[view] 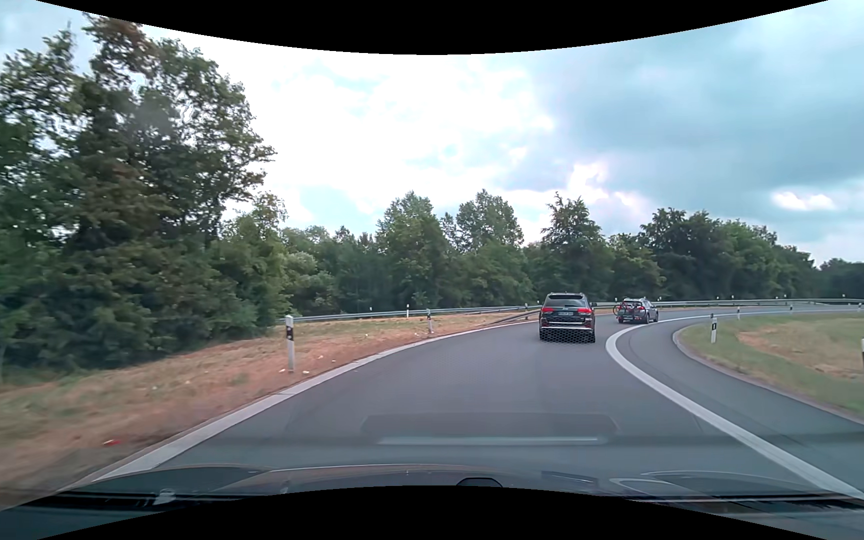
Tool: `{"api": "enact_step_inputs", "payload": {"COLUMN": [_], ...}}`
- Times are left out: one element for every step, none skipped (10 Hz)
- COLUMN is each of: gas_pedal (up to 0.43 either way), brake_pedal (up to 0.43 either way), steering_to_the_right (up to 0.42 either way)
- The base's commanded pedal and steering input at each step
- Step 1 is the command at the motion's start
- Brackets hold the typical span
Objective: Follow the waypoints while adhering to traffic rules and regulations
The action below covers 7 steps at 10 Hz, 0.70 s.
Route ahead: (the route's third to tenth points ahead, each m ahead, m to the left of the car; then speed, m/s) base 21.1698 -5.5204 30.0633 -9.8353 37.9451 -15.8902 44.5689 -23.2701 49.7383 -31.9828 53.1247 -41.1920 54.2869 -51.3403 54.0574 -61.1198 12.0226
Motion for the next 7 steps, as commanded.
{"api": "enact_step_inputs", "payload": {"gas_pedal": [0.150,0.150,0.157,0.157,0.157,0.157,0.157], "brake_pedal": [0.000,0.000,0.000,0.000,0.000,0.000,0.000], "steering_to_the_right": [0.097,0.097,0.097,0.096,0.096,0.096,0.095]}}
